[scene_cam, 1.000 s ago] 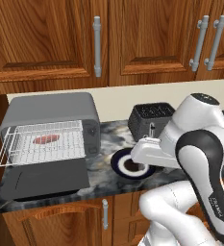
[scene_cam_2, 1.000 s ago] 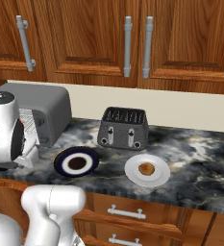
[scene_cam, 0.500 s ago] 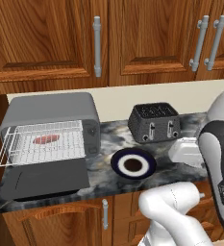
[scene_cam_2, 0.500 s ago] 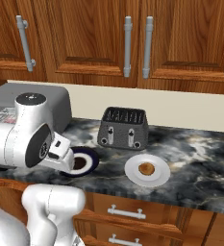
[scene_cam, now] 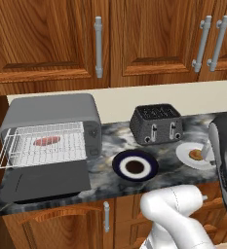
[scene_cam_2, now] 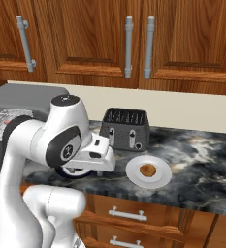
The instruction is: Open the toaster oven door. Place the bread on the top rack in the toaster oven and place the steak on the bottom rack.
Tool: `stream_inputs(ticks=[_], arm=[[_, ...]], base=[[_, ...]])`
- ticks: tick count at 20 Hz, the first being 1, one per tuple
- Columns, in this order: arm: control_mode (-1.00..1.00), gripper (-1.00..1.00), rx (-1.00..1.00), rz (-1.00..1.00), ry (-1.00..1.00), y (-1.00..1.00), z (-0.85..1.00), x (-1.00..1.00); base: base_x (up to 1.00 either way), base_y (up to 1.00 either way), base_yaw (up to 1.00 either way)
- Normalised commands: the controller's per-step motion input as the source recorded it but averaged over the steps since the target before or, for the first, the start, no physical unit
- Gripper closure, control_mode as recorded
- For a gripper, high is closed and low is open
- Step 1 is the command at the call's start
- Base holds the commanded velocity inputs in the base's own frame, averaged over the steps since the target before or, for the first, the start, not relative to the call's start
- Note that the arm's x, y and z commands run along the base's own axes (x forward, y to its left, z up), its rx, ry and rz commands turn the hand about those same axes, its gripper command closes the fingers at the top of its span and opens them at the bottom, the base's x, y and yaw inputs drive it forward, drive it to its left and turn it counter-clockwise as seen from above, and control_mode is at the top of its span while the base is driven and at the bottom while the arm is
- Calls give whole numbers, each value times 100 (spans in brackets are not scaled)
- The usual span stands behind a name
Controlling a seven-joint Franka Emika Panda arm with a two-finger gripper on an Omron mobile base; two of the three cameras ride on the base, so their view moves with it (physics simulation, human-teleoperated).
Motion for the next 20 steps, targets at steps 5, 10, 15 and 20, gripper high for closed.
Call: stream_inputs(ticks=[5,10,15,20], arm=[[-100,-100,-9,8,-2,-97,-22,54],[-100,-100,0,5,-13,-77,-25,43],[-100,-100,0,0,-6,-39,-46,78],[-100,-100,0,0,0,-7,-42,95]], base=[[0,0,0],[0,0,0],[0,0,0],[0,0,0]])
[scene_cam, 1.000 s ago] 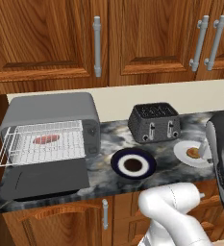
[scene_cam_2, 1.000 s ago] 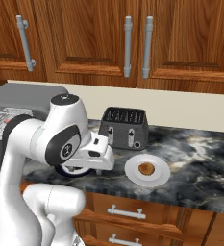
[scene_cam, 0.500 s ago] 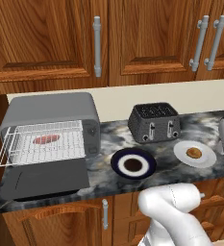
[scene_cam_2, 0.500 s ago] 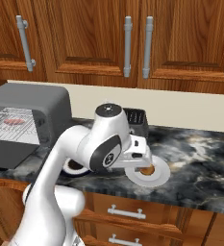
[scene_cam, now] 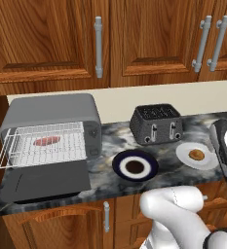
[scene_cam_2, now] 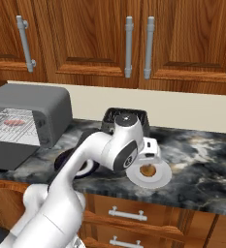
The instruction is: Open the toaster oven door. Place the bread on the top rack in the toaster oven and place the steak on the bottom rack.
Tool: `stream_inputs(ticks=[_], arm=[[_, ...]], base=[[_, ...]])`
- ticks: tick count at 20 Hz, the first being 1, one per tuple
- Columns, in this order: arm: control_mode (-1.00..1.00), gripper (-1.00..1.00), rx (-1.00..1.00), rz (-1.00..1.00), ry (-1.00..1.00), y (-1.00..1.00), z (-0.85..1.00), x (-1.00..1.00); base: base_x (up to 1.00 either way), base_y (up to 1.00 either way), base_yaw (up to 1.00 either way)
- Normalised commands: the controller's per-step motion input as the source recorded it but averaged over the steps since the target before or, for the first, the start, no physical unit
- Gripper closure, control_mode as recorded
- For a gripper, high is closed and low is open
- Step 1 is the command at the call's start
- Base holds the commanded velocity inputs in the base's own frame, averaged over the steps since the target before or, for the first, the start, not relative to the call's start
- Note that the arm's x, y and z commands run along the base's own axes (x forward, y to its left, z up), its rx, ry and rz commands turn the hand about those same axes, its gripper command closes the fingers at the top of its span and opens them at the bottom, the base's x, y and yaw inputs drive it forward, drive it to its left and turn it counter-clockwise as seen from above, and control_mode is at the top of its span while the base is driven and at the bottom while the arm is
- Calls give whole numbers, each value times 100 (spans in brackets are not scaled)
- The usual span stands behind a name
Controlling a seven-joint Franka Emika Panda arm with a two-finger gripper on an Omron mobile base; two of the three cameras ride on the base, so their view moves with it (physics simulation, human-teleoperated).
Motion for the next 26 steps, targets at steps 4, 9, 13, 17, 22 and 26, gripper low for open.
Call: stream_inputs(ticks=[4,9,13,17,22,26], arm=[[-100,-100,0,0,8,-11,-44,96],[-100,-100,2,0,14,-43,-53,74],[-100,-100,3,0,14,-54,-54,50],[-100,-100,7,0,8,-43,-28,42],[-100,-100,9,0,6,-31,-18,28],[-100,-100,8,0,9,-16,-15,24]], base=[[0,0,0],[0,0,0],[0,0,0],[0,0,0],[0,0,0],[0,0,0]])
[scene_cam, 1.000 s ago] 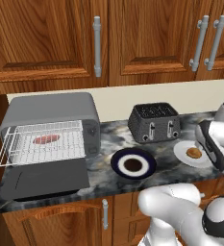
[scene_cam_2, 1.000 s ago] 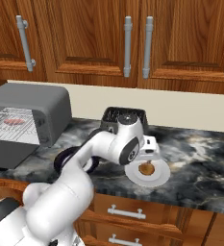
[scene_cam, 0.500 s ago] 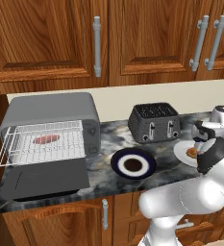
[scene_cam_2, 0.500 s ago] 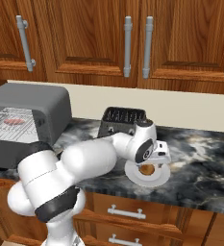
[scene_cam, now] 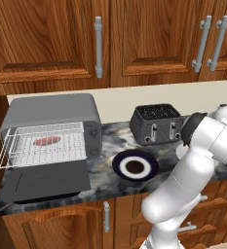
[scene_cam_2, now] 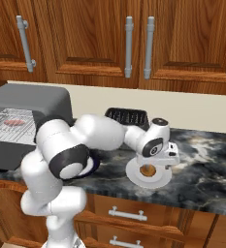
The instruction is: Open the toaster oven door. Place the bread on the top rack in the toaster oven and place the steak on the bottom rack.
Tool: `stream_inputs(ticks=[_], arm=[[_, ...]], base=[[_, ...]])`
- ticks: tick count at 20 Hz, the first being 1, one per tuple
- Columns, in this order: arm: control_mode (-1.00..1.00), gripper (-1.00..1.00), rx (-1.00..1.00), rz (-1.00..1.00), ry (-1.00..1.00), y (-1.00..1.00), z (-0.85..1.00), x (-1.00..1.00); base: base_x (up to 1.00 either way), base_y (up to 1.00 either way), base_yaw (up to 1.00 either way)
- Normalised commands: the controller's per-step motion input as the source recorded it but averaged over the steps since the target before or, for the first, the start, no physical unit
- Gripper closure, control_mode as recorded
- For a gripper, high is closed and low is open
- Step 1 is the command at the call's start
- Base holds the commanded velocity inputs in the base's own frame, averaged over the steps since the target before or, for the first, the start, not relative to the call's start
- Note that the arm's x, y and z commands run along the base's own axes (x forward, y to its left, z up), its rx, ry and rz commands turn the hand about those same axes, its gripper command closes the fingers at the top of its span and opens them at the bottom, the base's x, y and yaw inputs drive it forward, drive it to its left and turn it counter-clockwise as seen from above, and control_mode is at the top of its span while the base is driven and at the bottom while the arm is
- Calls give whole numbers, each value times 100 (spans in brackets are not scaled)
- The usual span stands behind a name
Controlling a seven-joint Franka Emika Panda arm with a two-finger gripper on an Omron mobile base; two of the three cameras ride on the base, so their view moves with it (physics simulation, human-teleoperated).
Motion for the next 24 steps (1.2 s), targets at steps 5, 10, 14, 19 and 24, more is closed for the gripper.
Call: stream_inputs(ticks=[5,10,14,19,24], arm=[[-100,-100,9,-5,2,8,-4,26],[-100,-100,7,-13,0,25,-4,39],[-100,-100,1,-12,1,27,-25,3],[-100,-100,0,-14,1,24,-28,0],[-100,-100,0,-16,1,39,-11,5]], base=[[0,0,0],[0,0,0],[0,0,0],[0,0,0],[0,0,0]])
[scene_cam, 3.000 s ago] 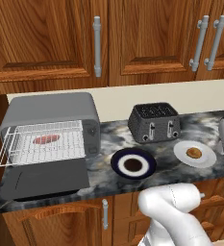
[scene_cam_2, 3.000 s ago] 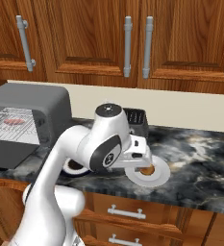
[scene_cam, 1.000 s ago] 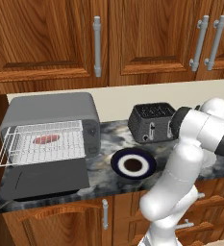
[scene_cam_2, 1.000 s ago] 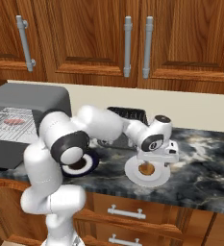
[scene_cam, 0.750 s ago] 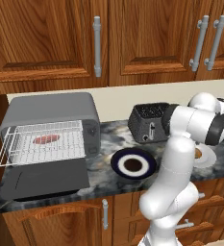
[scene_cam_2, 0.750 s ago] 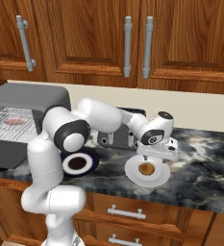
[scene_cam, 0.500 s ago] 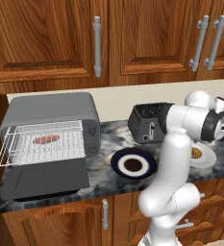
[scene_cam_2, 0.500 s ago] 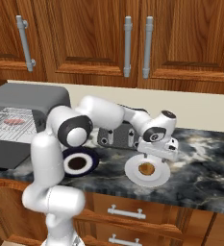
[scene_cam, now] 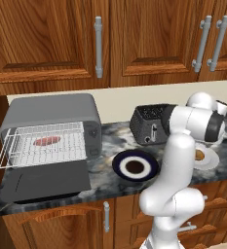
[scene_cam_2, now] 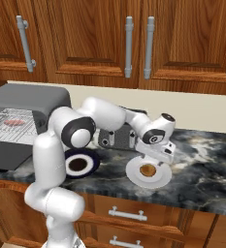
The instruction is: Open the toaster oven door. Place the bread on the top rack in the toaster oven and place the steak on the bottom rack.
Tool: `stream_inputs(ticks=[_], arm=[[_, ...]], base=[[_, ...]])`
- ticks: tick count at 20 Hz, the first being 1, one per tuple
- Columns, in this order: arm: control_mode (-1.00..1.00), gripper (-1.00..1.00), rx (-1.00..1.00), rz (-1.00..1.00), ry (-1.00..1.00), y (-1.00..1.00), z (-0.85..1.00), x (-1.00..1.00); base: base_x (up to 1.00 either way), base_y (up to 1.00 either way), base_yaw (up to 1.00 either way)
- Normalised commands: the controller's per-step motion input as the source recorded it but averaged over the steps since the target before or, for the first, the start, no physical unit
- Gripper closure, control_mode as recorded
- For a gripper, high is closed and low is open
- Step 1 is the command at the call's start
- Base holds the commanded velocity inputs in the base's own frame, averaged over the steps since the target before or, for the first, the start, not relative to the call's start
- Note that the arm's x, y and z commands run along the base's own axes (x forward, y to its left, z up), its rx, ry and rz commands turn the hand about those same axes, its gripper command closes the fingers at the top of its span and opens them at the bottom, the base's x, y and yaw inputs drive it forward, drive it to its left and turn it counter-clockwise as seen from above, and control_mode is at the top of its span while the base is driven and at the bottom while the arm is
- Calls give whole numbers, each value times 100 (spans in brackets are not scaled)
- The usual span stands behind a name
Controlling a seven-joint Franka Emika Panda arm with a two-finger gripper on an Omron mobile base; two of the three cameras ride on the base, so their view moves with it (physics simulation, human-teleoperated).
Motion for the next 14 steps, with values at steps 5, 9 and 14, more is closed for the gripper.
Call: stream_inputs(ticks=[5,9,14], arm=[[-100,-100,-3,-17,5,17,-12,12],[-100,-100,-6,-16,7,7,-35,21],[-100,-100,-5,-14,8,4,-32,14]], base=[[0,0,0],[0,0,0],[0,0,0]])
